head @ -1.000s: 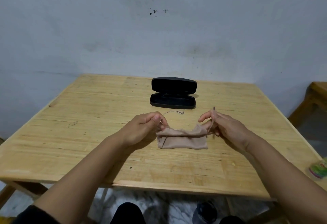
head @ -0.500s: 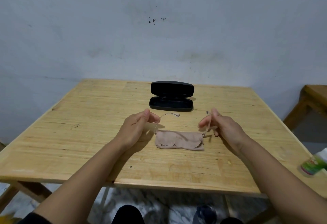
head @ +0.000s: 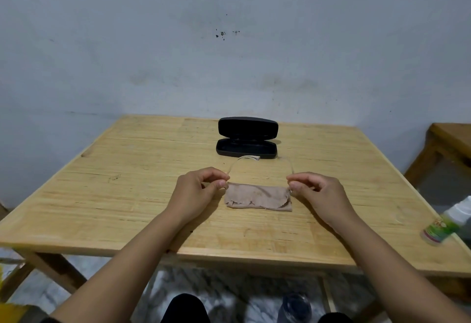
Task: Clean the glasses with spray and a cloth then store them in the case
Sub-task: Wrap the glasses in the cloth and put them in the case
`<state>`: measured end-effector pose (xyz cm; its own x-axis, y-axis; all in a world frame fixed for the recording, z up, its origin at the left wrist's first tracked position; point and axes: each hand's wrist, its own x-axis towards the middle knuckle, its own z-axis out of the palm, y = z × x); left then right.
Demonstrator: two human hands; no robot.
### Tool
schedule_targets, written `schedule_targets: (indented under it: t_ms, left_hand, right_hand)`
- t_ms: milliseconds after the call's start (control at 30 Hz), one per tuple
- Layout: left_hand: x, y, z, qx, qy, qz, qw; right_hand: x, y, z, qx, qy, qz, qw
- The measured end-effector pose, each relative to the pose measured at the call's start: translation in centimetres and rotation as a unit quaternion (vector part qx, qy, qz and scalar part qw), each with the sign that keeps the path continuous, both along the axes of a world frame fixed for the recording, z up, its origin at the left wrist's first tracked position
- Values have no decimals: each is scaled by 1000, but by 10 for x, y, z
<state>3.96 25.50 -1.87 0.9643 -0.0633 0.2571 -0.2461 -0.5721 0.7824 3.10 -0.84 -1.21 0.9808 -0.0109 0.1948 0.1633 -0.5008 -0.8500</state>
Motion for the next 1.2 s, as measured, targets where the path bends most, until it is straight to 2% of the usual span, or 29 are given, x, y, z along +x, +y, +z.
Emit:
schedule_targets:
  t_ms: [167,333,400,500,633,700,900,1067,1200]
  left_hand:
    - [-1,-7,2,-13,-11,4,1000]
    - [1,-8,5,-16,-23,-10,1000]
    - [1,-7,6,14,-36,-24,999]
    - [1,-8,8,114,-80,-61,988]
    - [1,-9,13,156,-66,-69,983]
    - [0,-8,13,143,-43,-62,987]
    - [-8,-9,4,71,11,-11,997]
    - [-5,-11,0,63,11,11,998]
    - [9,-12,6,31,5,36,999]
  right_hand:
    - [6,9,-1,-78,-10,15,997]
    - [11,10,-2,-100,11,33,994]
    - [11,9,0,-92,27,37,995]
    - [10,7,0,-56,54,36,996]
    - [9,3,1,-12,66,28,997]
    - [6,1,5,8,72,30,997]
    - [0,-2,9,-52,72,67,994]
    - [4,3,5,-89,21,28,995]
    - [17,12,7,-50,17,-15,999]
